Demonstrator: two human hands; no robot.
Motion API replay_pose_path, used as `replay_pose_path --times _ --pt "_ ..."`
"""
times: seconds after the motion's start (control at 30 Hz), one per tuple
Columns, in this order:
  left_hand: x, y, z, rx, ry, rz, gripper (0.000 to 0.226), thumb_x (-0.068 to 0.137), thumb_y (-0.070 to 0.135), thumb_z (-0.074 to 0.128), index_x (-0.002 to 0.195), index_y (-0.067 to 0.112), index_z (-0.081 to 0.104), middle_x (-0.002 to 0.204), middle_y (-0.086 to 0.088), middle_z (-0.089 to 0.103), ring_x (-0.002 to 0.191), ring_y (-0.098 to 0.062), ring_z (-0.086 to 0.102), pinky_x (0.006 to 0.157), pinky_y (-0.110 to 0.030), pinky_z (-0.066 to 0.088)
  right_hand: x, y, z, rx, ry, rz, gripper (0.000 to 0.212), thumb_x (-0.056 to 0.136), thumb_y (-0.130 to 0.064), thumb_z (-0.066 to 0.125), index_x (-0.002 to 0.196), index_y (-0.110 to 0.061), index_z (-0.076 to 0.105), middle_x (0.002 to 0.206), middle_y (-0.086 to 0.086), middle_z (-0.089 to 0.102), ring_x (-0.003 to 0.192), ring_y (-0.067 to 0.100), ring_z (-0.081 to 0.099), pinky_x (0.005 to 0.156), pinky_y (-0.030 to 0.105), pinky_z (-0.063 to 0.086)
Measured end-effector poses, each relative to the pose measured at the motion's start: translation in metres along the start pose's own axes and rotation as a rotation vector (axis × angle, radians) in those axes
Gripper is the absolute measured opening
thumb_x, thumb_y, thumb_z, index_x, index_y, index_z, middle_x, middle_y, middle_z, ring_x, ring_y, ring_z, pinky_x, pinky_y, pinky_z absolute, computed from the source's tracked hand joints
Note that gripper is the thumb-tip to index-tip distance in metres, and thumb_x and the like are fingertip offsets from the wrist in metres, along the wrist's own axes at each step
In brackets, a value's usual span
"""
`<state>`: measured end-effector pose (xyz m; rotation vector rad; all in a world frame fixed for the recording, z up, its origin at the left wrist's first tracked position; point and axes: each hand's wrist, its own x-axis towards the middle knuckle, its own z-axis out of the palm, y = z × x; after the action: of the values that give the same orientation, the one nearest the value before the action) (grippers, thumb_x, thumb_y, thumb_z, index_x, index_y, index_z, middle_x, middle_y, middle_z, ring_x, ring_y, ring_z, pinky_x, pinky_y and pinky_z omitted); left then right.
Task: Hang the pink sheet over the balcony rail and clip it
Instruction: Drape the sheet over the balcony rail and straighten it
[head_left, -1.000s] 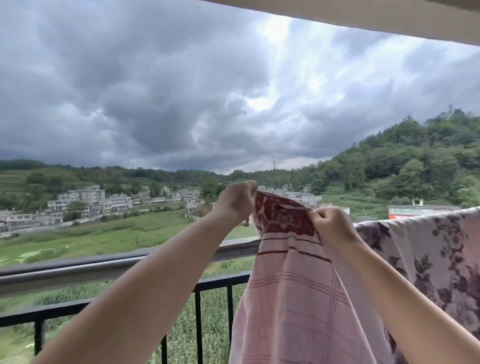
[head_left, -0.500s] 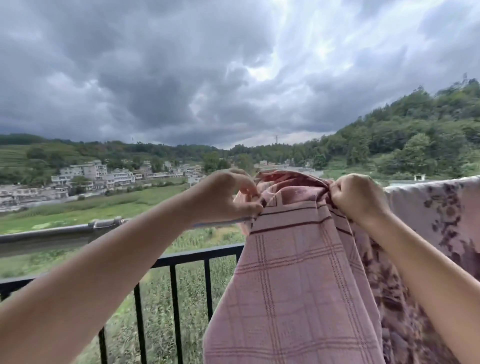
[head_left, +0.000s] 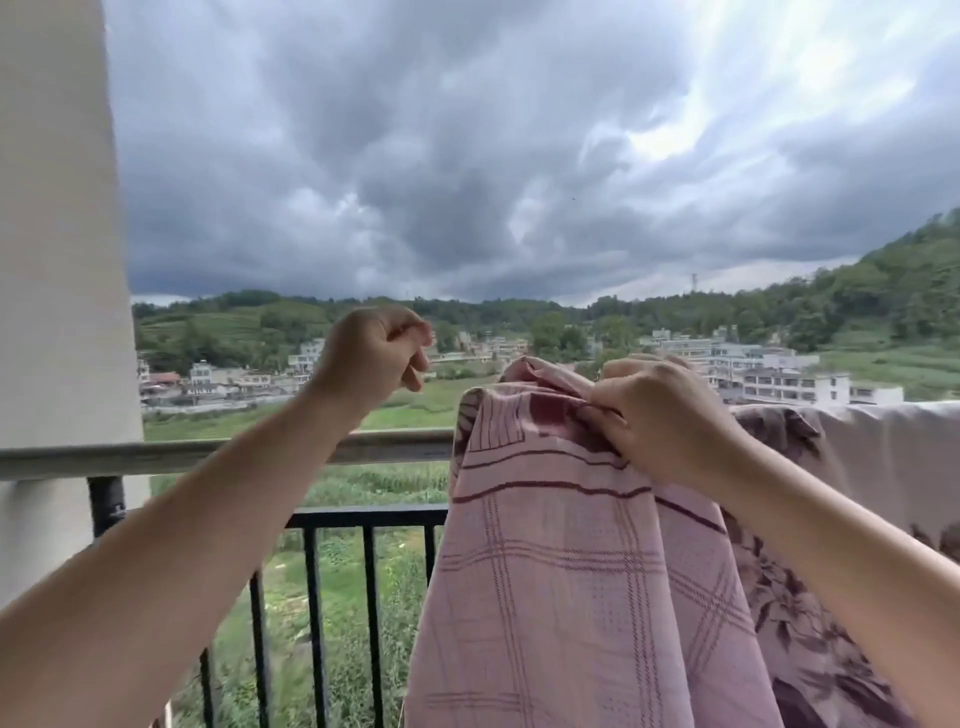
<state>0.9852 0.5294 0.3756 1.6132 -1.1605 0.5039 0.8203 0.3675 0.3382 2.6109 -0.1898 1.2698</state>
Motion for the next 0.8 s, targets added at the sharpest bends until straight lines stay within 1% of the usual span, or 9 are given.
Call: replay_pose_path --times 0.07,0.13,0.23,0.37,0.47,0.57,0.67,0.73,0.8 --pt "0.011 -0.003 -0.028 -0.009 0.055 -0.118 0.028 0.091 0.001 0.044 0.067 0.012 0.054 0.057 -0.007 0.051 0.026 0.0 0.049 0.03 -0.008 0.036 0.015 -0.011 -0.004 0.075 0.007 -0.004 0.024 0.085 -0.025 0.057 0.079 -0.005 0.07 0.075 0.005 0.067 0.065 0.019 0.057 0.072 0.036 0.053" --pt "0.004 -0.006 -0.044 0.104 -0.175 -0.156 0.02 0.091 0.007 0.046 0.075 0.006 0.058 0.057 -0.005 0.054 0.029 0.001 0.05 0.031 -0.008 0.035 0.033 -0.021 -0.007 0.138 0.026 0.048 0.029 0.087 -0.024 0.052 0.075 -0.003 0.068 0.076 0.006 0.067 0.07 0.021 0.062 0.074 0.038 0.056" --pt "-0.03 -0.009 -0.033 0.364 -0.466 0.011 0.018 0.084 0.025 0.058 0.086 0.008 0.065 0.057 0.008 0.052 0.038 0.001 0.048 0.037 -0.008 0.037 0.052 -0.032 -0.006 0.191 0.003 0.129 0.033 0.088 -0.02 0.051 0.068 0.003 0.064 0.064 0.009 0.061 0.059 0.022 0.055 0.07 0.041 0.057" --pt "-0.05 -0.017 -0.01 0.476 -0.264 0.145 0.026 0.082 0.029 0.062 0.099 0.01 0.068 0.062 0.009 0.058 0.042 -0.002 0.042 0.041 -0.014 0.033 0.049 -0.041 0.009 0.269 0.041 0.139 0.028 0.086 -0.017 0.054 0.073 0.004 0.067 0.074 0.014 0.069 0.065 0.024 0.059 0.074 0.039 0.055" --pt "-0.046 -0.014 -0.005 0.221 -0.175 -0.032 0.015 0.088 0.015 0.055 0.084 0.013 0.069 0.06 0.005 0.059 0.041 0.0 0.048 0.041 -0.014 0.04 0.045 -0.041 0.009 0.31 0.12 0.157 0.022 0.084 -0.016 0.058 0.079 0.001 0.07 0.082 0.011 0.07 0.075 0.024 0.062 0.076 0.037 0.054" --pt "-0.023 -0.012 -0.022 -0.08 -0.106 -0.208 0.031 0.091 0.003 0.044 0.068 0.017 0.059 0.054 0.0 0.058 0.037 -0.001 0.052 0.037 -0.011 0.042 0.049 -0.048 0.006 0.245 0.186 0.126 0.024 0.084 -0.019 0.058 0.075 0.0 0.069 0.076 0.009 0.068 0.071 0.023 0.06 0.07 0.03 0.052" --pt "0.004 -0.014 -0.049 -0.179 -0.053 -0.325 0.034 0.094 0.005 0.039 0.066 0.017 0.054 0.034 0.005 0.058 0.028 0.0 0.052 0.031 -0.008 0.039 0.062 -0.079 0.011 0.139 0.156 0.039 0.028 0.088 -0.025 0.051 0.07 -0.006 0.06 0.067 -0.001 0.056 0.066 0.017 0.05 0.074 0.027 0.043" --pt "0.015 -0.019 -0.066 -0.245 -0.042 -0.373 0.034 0.094 0.005 0.039 0.065 0.014 0.054 0.033 0.007 0.059 0.031 -0.002 0.056 0.035 -0.011 0.046 0.079 -0.103 0.015 0.112 0.146 0.034 0.028 0.09 -0.026 0.046 0.065 -0.014 0.05 0.059 -0.007 0.044 0.06 0.011 0.042 0.088 0.033 0.038" --pt "0.02 -0.028 -0.084 -0.237 0.036 -0.353 0.035 0.094 0.004 0.039 0.062 0.012 0.052 0.035 0.005 0.059 0.03 -0.001 0.055 0.035 -0.011 0.046 0.095 -0.123 0.02 0.155 0.115 0.073 0.028 0.092 -0.025 0.044 0.065 -0.014 0.047 0.056 -0.008 0.04 0.055 0.008 0.039 0.088 0.034 0.037"
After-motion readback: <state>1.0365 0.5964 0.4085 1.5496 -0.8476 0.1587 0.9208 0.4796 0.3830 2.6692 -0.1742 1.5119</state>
